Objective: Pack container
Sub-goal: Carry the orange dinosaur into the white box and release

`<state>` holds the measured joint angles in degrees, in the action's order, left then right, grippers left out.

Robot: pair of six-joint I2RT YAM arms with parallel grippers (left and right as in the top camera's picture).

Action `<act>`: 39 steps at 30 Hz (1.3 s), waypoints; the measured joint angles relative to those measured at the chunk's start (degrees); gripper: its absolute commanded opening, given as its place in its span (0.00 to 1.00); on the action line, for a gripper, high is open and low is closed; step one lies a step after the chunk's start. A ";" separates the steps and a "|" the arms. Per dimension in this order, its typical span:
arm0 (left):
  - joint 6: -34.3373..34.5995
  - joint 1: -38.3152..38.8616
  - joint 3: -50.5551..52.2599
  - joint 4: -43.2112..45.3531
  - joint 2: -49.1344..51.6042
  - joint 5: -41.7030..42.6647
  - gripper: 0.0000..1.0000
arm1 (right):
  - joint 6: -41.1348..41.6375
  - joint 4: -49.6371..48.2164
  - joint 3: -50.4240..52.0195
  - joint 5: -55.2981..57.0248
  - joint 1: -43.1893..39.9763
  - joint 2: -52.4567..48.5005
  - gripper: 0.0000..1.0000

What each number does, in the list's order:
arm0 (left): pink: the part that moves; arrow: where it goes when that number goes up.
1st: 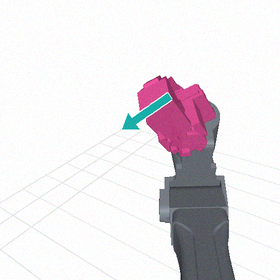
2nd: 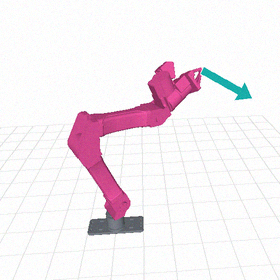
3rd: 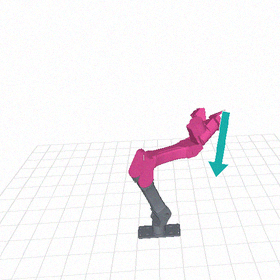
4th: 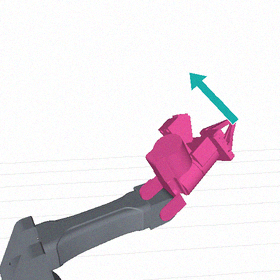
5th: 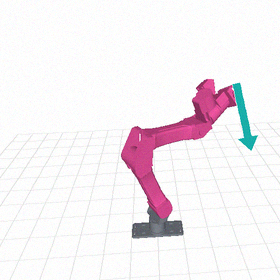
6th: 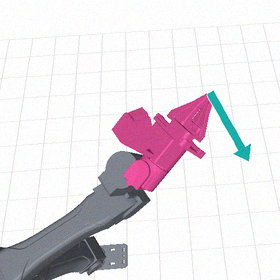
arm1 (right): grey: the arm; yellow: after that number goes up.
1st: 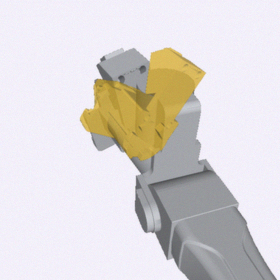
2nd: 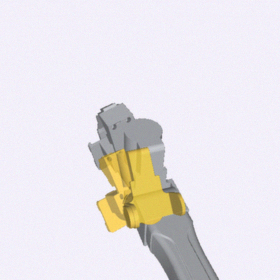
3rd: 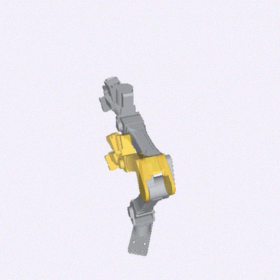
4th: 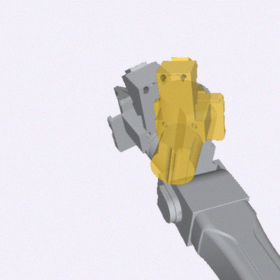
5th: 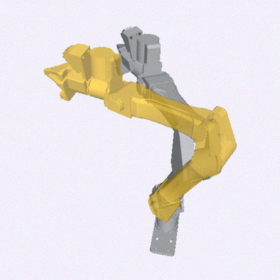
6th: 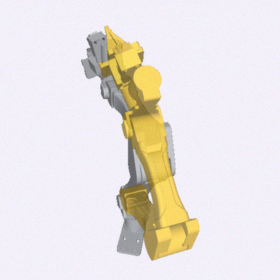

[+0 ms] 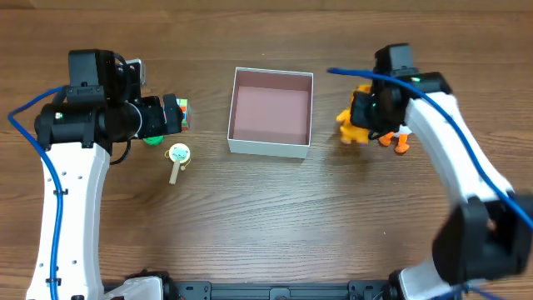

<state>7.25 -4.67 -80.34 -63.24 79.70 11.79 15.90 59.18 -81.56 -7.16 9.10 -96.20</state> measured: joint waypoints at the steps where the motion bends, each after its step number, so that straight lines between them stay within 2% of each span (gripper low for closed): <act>1: 0.00 0.00 0.00 0.00 0.00 0.00 1.00 | 0.48 0.28 -0.59 -0.87 0.85 2.91 0.12; 3: 0.00 0.00 0.00 0.00 0.00 0.00 1.00 | 2.34 -1.05 -1.46 -3.72 4.92 8.87 0.12; 7: 0.00 0.00 0.00 0.02 0.00 -0.02 1.00 | 5.77 -9.62 -1.70 -5.49 13.57 9.33 0.12; 11: 0.00 0.00 0.00 0.00 0.00 -0.02 1.00 | 9.79 -18.47 -1.70 -4.57 18.95 3.37 0.12; 17: 0.00 0.00 0.00 0.00 0.00 0.00 1.00 | 14.53 -29.88 -1.68 -4.09 20.39 -11.72 0.12; 24: 0.00 0.00 -0.02 0.00 0.00 0.00 1.00 | 15.47 -35.43 -1.68 -5.79 20.83 -17.94 0.13; 26: 0.00 0.00 -0.02 0.00 0.00 -0.02 1.00 | 14.32 -36.04 -1.68 -5.55 21.81 -19.17 0.17; 28: 0.00 0.00 -0.02 0.00 0.00 0.00 1.00 | 13.44 -36.04 -1.68 -4.72 23.39 -20.28 0.26; 29: 0.00 0.00 -0.02 0.00 0.00 0.00 1.00 | 13.11 -36.06 -1.68 -4.52 23.80 -20.48 0.36; 30: 0.00 0.00 -0.02 0.00 0.00 -0.02 1.00 | 12.74 -36.09 -1.68 -4.24 24.48 -20.65 0.56; 31: 0.00 0.00 -0.02 0.00 0.00 0.00 1.00 | 12.52 -36.46 -1.68 -3.91 24.87 -20.65 0.62; 33: 0.00 0.00 -0.02 0.00 0.00 -0.02 1.00 | 12.20 -36.85 -1.68 -3.80 24.90 -20.65 0.69; 39: 0.00 0.00 -0.02 0.00 0.00 0.00 1.00 | 11.87 -36.74 -1.68 -3.80 24.68 -20.46 0.74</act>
<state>7.25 -4.67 -80.36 -63.24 79.70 11.79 27.77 22.44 -83.24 -10.96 33.78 -116.66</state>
